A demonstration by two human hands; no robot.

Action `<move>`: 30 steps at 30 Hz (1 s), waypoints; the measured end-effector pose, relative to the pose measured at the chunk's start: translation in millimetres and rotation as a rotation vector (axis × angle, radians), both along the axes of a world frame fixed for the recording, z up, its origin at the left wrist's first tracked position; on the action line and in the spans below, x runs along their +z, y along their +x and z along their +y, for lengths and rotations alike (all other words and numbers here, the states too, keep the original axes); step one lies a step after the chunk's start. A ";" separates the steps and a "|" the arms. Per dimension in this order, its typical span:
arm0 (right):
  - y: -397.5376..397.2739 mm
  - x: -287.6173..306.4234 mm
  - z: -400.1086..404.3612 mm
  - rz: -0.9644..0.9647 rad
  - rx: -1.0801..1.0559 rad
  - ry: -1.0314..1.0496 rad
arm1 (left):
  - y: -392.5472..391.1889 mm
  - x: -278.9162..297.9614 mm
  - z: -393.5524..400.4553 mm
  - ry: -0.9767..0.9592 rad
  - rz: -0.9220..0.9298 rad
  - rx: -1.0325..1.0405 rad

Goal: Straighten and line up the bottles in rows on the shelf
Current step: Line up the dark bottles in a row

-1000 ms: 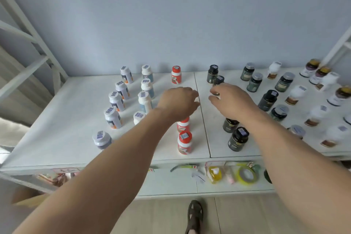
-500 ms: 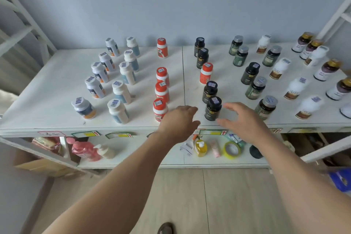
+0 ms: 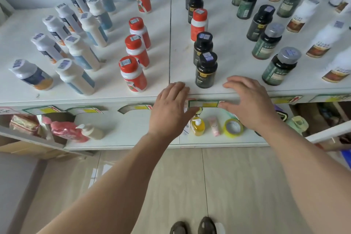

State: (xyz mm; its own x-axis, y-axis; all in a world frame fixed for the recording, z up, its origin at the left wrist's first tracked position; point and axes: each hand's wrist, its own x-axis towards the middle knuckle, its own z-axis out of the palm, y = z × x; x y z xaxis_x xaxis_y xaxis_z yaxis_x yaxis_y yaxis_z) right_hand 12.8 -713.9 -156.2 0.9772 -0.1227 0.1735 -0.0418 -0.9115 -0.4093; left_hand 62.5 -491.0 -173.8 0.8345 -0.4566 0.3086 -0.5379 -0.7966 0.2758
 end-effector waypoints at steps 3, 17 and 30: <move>0.1 -9.3 -1.1 -0.071 0.009 0.008 | -1.8 -11.3 -4.1 -0.067 -0.066 0.039; -1.0 -16.1 -3.3 -0.074 0.018 0.007 | -2.4 -20.4 -10.9 -0.147 -0.102 0.079; 14.7 61.6 13.1 0.106 -0.076 0.444 | -4.1 50.8 -27.0 -0.135 0.420 0.199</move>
